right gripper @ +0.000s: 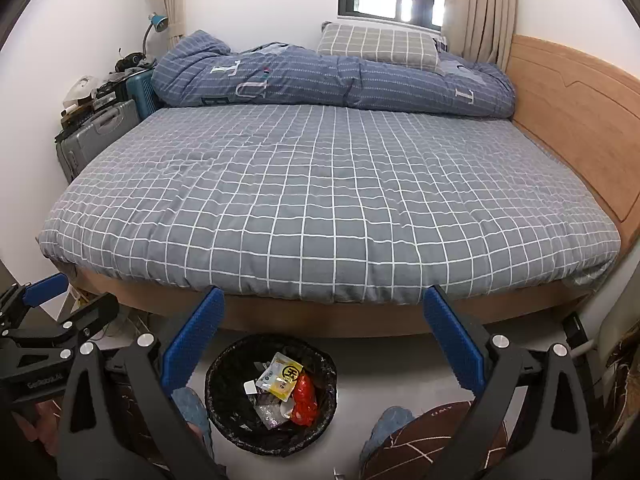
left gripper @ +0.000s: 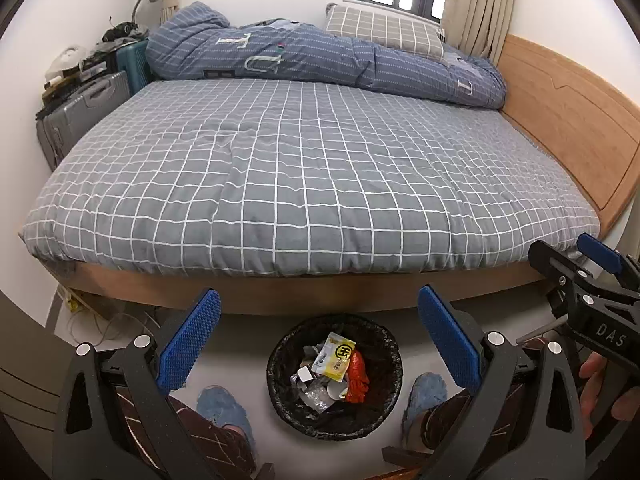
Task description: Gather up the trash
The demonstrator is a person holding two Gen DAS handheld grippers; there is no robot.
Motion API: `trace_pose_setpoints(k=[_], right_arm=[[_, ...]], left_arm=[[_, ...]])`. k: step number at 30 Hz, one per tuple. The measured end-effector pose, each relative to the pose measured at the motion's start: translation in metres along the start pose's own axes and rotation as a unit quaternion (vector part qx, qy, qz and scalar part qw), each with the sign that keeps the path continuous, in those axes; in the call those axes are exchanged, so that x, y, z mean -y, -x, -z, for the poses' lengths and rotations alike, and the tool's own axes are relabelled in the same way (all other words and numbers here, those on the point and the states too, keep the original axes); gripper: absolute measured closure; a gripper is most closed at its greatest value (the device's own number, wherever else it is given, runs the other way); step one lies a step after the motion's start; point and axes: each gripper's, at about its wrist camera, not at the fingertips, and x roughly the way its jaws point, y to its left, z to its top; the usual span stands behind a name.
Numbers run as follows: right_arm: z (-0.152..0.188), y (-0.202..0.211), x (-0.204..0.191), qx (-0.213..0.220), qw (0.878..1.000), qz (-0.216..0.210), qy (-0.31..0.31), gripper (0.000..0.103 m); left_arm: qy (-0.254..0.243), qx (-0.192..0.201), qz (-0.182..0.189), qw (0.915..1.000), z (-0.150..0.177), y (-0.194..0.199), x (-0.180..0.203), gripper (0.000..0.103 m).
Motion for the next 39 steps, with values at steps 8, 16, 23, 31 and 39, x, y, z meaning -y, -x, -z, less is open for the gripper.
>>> trace_pose_setpoints(k=[8, 16, 23, 31, 39], right_arm=[[0.003, -0.004, -0.002, -0.006, 1.000, -0.002, 0.000, 0.008], [0.004, -0.006, -0.001, -0.008, 1.000, -0.001, 0.000, 0.008], [0.005, -0.009, -0.002, -0.012, 1.000, -0.002, 0.000, 0.008], [0.006, -0.011, -0.004, -0.016, 1.000, -0.002, 0.002, 0.008], [0.005, -0.012, -0.004, -0.017, 1.000, -0.003, 0.002, 0.008]], left_arm=[[0.003, -0.005, 0.002, 1.0000, 0.000, -0.005, -0.001, 0.006], [0.003, -0.005, 0.001, 1.0000, 0.001, -0.005, -0.002, 0.006], [0.001, -0.004, -0.007, 1.0000, 0.001, -0.007, -0.002, 0.006], [-0.002, -0.002, -0.011, 0.9999, 0.000, -0.008, -0.001, 0.006], [0.000, -0.003, -0.018, 0.9998, -0.003, -0.008, -0.001, 0.006]])
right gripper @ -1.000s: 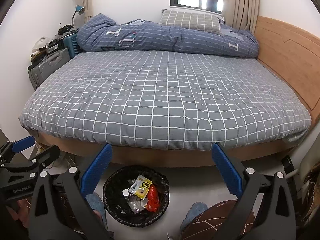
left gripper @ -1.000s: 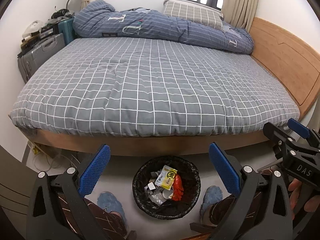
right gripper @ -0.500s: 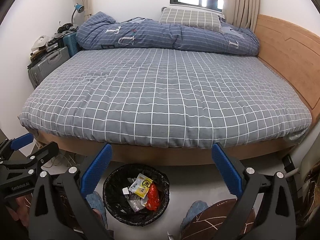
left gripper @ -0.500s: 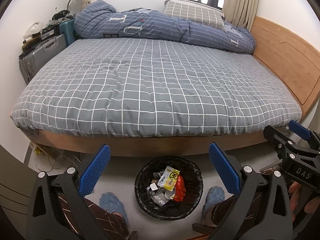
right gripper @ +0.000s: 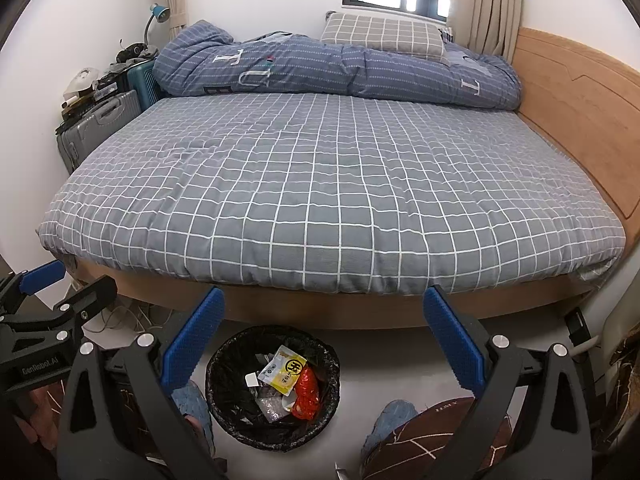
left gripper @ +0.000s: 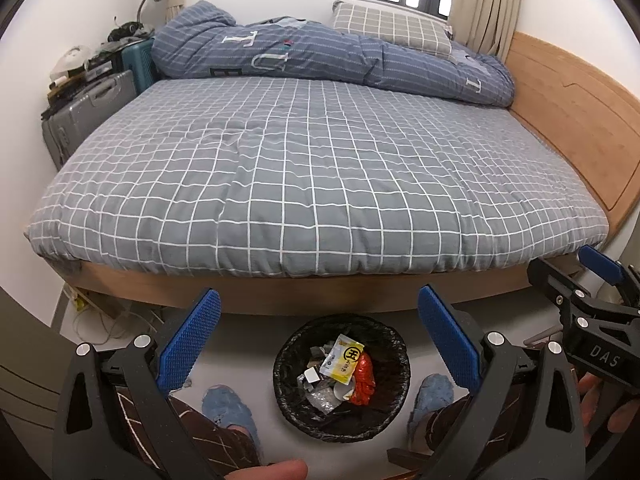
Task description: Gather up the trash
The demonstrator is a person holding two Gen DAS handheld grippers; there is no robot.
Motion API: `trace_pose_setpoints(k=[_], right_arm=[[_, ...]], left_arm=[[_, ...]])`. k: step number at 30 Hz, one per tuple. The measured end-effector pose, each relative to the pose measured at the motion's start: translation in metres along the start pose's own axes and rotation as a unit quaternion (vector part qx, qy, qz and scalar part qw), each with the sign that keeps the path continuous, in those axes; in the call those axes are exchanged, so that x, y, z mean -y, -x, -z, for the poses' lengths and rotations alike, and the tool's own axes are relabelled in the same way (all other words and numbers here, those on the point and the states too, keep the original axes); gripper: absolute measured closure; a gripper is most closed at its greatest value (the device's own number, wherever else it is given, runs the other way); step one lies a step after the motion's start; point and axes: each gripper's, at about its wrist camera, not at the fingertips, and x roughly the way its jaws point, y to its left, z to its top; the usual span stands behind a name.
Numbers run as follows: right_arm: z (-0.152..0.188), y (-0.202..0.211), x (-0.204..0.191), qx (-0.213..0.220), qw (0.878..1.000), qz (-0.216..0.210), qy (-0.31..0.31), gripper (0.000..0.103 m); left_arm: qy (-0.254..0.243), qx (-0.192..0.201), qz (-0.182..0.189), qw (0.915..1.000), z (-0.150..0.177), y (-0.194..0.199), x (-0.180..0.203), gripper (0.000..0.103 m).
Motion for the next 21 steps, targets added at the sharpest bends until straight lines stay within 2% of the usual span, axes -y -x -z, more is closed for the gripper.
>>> trace_pose_setpoints(k=[21], right_arm=[[0.0021, -0.0011, -0.0032, -0.003, 1.000, -0.002, 0.003, 0.008]], left_arm=[[-0.004, -0.014, -0.021, 0.9997, 0.0021, -0.0035, 0.0014, 0.006]])
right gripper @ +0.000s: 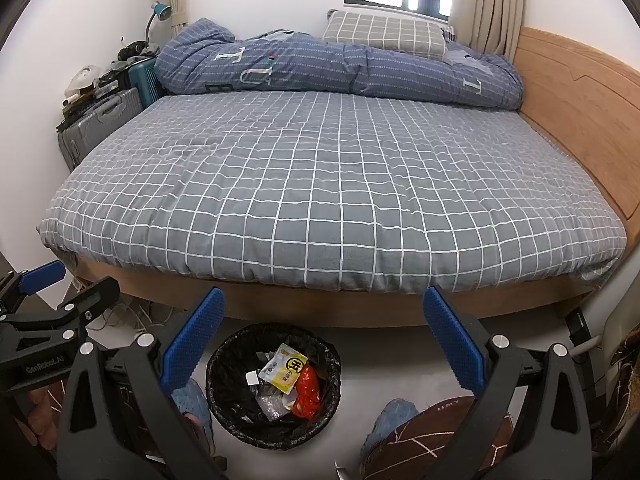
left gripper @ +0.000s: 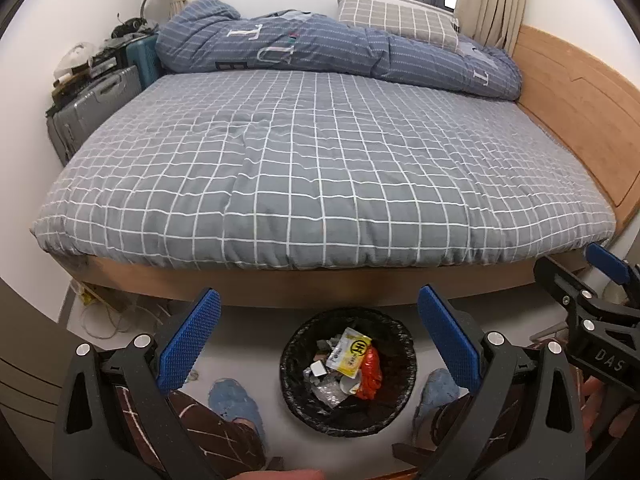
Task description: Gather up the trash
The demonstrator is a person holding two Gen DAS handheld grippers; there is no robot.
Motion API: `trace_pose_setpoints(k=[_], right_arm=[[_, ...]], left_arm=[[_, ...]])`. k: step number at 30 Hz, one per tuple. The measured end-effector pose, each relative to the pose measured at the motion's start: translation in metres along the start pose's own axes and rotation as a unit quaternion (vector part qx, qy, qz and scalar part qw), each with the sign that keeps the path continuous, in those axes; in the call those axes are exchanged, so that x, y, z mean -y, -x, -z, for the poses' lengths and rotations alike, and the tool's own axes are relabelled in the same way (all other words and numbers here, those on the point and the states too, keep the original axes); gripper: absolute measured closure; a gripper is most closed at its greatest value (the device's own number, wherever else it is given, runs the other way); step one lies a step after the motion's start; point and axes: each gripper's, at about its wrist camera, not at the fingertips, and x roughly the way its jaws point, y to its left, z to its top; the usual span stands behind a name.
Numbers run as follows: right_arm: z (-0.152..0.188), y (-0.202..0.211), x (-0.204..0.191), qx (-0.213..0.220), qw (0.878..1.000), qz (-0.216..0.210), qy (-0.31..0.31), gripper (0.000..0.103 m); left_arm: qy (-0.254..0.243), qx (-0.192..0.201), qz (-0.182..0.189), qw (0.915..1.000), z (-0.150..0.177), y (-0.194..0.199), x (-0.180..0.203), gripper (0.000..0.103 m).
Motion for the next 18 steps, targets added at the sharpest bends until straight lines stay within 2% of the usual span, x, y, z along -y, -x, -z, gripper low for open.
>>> trace_pose_setpoints(k=[18], right_arm=[[0.0021, 0.0002, -0.0023, 0.002, 1.000, -0.003, 0.002, 0.008]], left_arm=[[-0.001, 0.002, 0.000, 1.0000, 0.0006, 0.0007, 0.0000, 0.006]])
